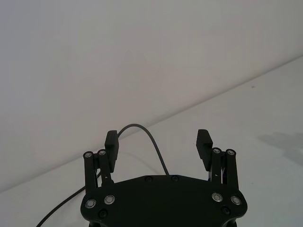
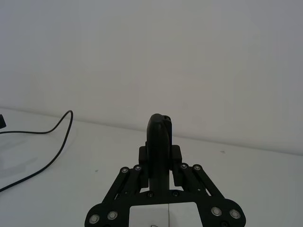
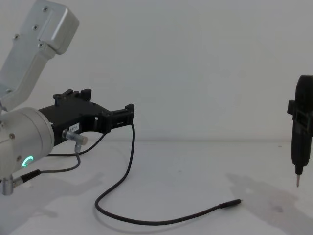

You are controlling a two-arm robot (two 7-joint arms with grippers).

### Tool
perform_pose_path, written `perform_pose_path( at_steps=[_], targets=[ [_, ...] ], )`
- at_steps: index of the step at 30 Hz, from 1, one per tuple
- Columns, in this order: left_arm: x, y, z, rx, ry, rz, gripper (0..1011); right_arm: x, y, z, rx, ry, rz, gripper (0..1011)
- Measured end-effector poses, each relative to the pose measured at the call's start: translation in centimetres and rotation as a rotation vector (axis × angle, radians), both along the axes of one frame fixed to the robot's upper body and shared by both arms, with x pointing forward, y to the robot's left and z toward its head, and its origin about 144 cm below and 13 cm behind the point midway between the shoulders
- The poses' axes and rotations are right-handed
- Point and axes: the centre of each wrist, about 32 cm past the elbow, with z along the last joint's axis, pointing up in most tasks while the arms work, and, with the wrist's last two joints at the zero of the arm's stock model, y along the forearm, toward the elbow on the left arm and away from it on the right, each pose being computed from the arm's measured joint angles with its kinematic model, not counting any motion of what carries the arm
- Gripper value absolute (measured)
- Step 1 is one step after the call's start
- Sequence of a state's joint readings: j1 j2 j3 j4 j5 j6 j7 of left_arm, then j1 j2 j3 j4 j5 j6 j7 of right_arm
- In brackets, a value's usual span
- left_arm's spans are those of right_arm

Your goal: Pick up the data cable with the one hand.

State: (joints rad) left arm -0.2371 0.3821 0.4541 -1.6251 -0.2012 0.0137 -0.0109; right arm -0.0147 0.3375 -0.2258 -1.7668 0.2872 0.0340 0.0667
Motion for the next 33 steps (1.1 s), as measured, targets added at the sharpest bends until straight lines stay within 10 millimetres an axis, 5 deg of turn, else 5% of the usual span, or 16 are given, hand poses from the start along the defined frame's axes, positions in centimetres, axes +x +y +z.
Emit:
perform_pose_path(
  at_steps=[33],
  targets=[
    [-0.01,-0.02,0.03,0.0,-0.001,0.0,1001,0.0,0.0,0.0,0.0,0.0,0.0,268]
  ],
)
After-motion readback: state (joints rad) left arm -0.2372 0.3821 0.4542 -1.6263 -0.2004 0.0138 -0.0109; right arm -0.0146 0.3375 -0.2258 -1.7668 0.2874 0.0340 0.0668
